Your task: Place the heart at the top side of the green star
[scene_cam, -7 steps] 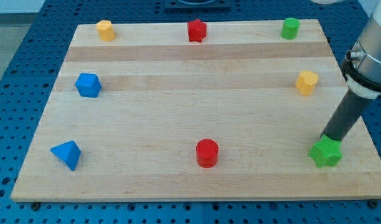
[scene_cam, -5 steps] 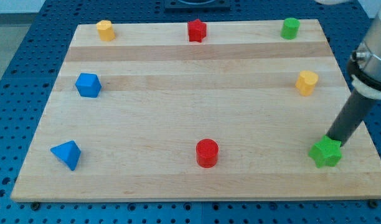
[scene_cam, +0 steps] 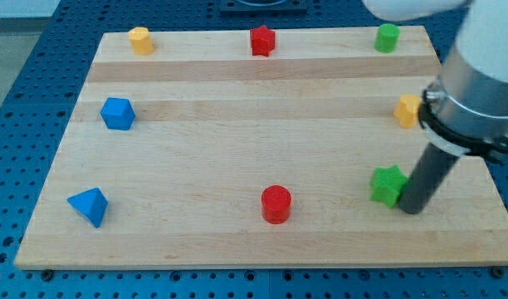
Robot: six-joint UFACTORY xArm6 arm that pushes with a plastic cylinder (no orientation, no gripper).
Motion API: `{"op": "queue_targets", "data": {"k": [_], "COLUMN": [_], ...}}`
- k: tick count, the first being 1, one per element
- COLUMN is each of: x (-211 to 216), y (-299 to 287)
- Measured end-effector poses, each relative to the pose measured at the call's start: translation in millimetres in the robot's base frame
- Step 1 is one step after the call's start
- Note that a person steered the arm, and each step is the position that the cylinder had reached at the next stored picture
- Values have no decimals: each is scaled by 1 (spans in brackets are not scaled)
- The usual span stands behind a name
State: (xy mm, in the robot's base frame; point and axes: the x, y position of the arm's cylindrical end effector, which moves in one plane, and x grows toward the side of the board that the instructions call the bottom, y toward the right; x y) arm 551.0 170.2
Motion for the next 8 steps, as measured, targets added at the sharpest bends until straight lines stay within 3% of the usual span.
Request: {"op": "queue_targets", "data": {"k": [5, 8], "x": [-79, -78], "y": [-93, -5]}}
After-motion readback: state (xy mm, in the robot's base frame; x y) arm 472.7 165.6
